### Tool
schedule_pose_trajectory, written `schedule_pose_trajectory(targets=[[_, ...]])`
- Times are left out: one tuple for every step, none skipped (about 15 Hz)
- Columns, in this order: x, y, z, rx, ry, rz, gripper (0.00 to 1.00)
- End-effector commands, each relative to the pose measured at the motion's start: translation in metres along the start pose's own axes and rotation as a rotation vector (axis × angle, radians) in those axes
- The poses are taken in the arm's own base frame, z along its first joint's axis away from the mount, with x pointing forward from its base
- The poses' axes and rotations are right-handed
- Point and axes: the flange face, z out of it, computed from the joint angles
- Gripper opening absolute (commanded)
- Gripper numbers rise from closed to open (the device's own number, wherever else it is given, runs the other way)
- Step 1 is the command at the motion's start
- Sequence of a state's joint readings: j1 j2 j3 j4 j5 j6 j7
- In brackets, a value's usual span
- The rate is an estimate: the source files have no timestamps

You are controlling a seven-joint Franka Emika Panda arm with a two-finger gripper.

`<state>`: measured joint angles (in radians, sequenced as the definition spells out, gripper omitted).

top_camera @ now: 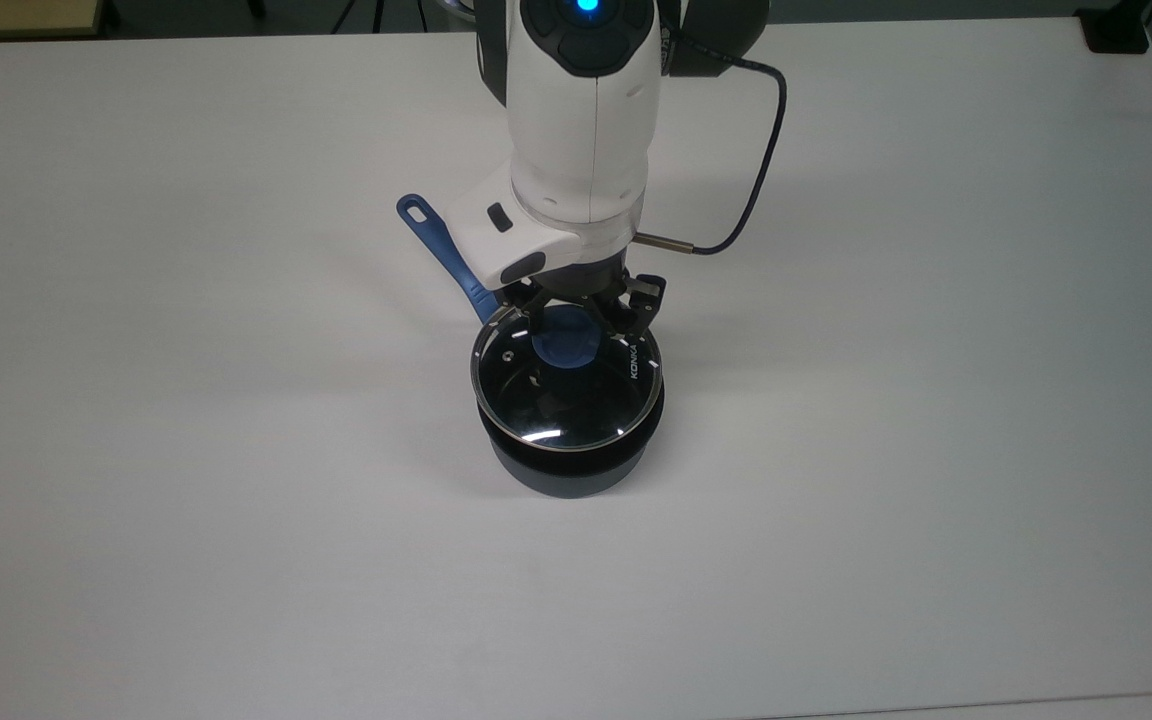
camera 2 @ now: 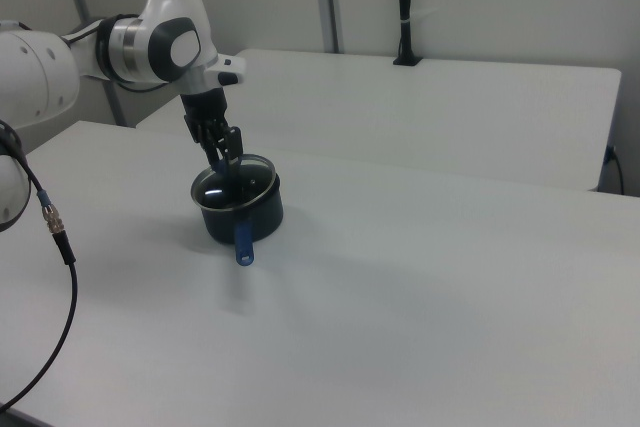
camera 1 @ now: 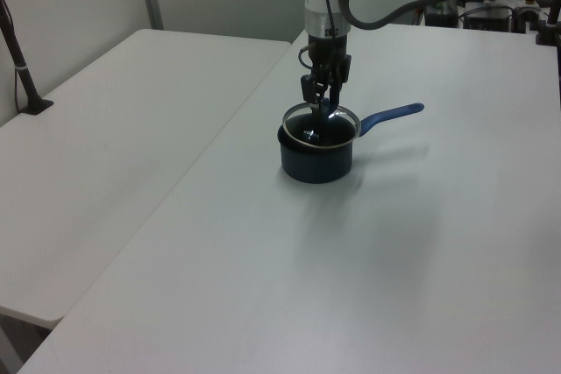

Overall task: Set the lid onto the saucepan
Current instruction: 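Lower the lid onto the saucepan rim and open the gripper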

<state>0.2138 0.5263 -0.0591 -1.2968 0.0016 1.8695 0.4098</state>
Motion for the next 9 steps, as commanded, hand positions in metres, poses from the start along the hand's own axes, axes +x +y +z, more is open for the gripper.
schedule_pose_trajectory(targets=[[0.0054, -0.0073, 0.0013, 0.017, 0.026, 0.033, 0.35], [0.0069, -0.0081, 0.0042, 0.019, 0.030, 0.037, 0.35], [0.0071, -0.0091, 0.0049, 0.021, 0.032, 0.044, 0.36], [0.0067, -0.0112, 0.0062, 0.023, 0.035, 0.044, 0.36], [0.0069, -0.0113, 0.0061, 0.024, 0.036, 0.044, 0.36], [0.0062, -0.0142, 0.0055, 0.030, 0.040, 0.045, 0.36], [0.0069, -0.0143, 0.0049, 0.031, 0.046, 0.058, 0.36], [0.0068, -0.0166, 0.0047, 0.036, 0.051, 0.058, 0.36], [0.0076, -0.0160, 0.0055, 0.035, 0.053, 0.060, 0.36]])
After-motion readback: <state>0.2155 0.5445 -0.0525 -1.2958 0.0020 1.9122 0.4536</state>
